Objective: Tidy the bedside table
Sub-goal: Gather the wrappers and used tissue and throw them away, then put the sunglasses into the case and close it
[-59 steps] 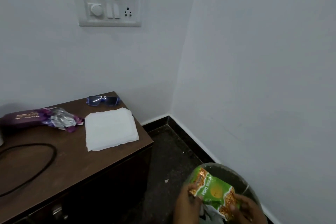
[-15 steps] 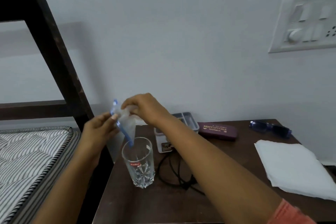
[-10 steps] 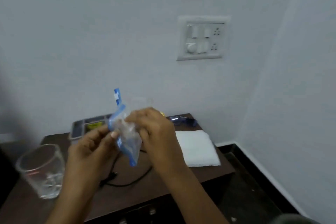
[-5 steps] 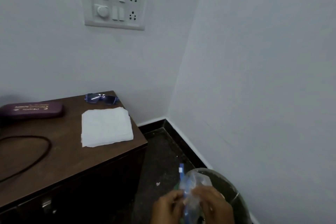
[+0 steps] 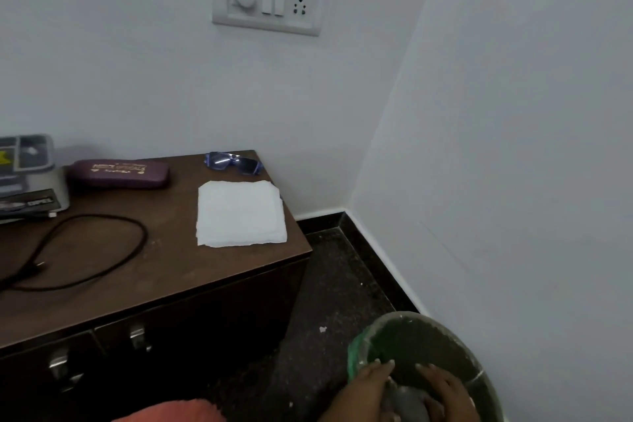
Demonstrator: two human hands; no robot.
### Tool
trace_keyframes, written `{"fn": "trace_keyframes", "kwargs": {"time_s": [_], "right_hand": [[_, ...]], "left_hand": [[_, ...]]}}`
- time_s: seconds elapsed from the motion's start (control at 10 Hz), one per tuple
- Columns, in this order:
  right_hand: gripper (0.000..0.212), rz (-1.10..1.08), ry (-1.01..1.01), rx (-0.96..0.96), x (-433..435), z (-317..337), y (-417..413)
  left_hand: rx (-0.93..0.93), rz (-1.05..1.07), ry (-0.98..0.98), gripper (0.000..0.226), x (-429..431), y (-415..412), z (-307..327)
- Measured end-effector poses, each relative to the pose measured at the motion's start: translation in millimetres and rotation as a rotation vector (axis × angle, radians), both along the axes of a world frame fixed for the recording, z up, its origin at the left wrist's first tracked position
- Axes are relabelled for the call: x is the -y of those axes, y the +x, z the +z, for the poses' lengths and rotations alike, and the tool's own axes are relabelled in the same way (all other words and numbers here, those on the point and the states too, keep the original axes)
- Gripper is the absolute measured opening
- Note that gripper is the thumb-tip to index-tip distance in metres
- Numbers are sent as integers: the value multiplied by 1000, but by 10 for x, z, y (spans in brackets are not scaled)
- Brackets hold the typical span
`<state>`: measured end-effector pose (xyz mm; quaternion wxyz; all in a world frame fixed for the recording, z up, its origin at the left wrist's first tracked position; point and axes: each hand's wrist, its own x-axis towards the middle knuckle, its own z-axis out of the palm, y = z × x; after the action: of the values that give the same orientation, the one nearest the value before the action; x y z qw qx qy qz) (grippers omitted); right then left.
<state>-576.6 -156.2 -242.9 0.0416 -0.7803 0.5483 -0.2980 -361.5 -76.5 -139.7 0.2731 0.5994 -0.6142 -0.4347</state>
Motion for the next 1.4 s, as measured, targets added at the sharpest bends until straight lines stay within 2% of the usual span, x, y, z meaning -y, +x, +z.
{"fn": "trace_keyframes", "kwargs": {"time_s": [0.1, 0.2, 0.3, 0.4, 0.5, 0.6, 0.7, 0.8, 0.9, 1.0, 1.1, 1.2, 1.3, 1.4], "right_hand": [[22, -1, 78, 94, -32, 272, 727], [27, 143, 1, 195, -59, 754, 1385], [23, 273, 43, 287, -56, 1005, 2021], [28, 425, 42, 287, -131, 1135, 2659], [34, 602, -2, 245, -296, 1258, 3284], [37, 750, -7, 168, -478, 1278, 3867], [50, 870, -14, 10, -659, 1256, 4331], [52, 926, -46, -139, -779, 1198, 4644], [56, 1038, 104, -92, -850, 1166, 4816], [46, 1154, 195, -32, -881, 1187, 4888], [33, 1217, 347, 111, -790, 1305, 4938], [26, 1003, 216, 254, -413, 1438, 5171], [50, 833, 93, 160, 74, 1622, 5496], [79, 808, 143, -158, 440, 1676, 5721]], "left_hand": [[52, 169, -136, 59, 33, 291, 25], [144, 240, -221, 55, 5, 832, 182], [310, 412, -332, 46, -185, 1495, 302], [614, 599, -399, 39, -504, 2235, 375], [797, 760, -361, 47, -922, 2887, 347], [846, 872, -288, 49, -1245, 3304, 271], [894, 897, -280, 57, -1392, 3522, 126], [907, 855, -382, 70, -1418, 3611, 10], [871, 829, -447, 68, -1452, 3684, -23], [819, 844, -523, 64, -1530, 3754, -41], [784, 867, -576, 61, -1571, 3812, -92], [772, 883, -603, 60, -1570, 3834, -152], [771, 893, -617, 59, -1563, 3828, -172], [763, 900, -635, 56, -1557, 3839, -185]]}}
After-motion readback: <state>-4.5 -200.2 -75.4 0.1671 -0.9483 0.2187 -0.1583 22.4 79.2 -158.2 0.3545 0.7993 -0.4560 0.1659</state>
